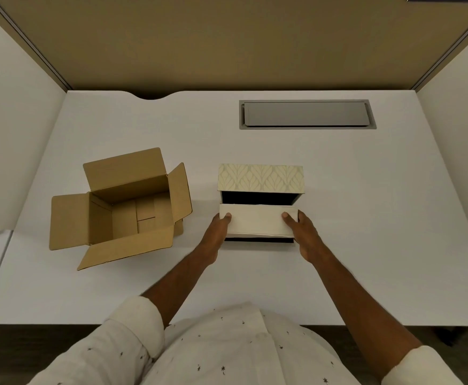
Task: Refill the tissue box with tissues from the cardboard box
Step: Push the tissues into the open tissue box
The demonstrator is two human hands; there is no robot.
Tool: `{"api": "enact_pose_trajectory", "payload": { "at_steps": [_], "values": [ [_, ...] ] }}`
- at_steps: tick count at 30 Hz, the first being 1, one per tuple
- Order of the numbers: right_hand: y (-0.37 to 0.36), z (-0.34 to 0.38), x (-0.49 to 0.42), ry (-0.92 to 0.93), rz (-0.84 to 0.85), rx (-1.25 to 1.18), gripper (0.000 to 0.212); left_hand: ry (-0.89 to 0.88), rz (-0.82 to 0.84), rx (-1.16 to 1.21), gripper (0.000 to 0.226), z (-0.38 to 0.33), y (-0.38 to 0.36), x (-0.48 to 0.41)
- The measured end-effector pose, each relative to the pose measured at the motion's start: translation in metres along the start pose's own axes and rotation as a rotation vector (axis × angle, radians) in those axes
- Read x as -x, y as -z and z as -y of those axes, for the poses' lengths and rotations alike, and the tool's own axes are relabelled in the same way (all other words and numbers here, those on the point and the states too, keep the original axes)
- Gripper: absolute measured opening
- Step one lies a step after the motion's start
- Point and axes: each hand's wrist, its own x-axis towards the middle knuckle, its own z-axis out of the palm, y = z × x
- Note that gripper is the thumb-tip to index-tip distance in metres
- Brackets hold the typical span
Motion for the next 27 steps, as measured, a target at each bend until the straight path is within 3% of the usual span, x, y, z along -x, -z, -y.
{"api": "enact_pose_trajectory", "payload": {
  "at_steps": [21,27],
  "values": [
    [-0.002,0.002,-0.001,-0.049,-0.017,-0.05,0.045,0.033,0.025,0.023,0.054,-0.01,0.005,-0.009],
    [-0.001,0.004,-0.003,-0.064,-0.018,-0.034,0.048,0.056,0.031,-0.017,0.066,-0.009,0.001,-0.007]
  ]
}}
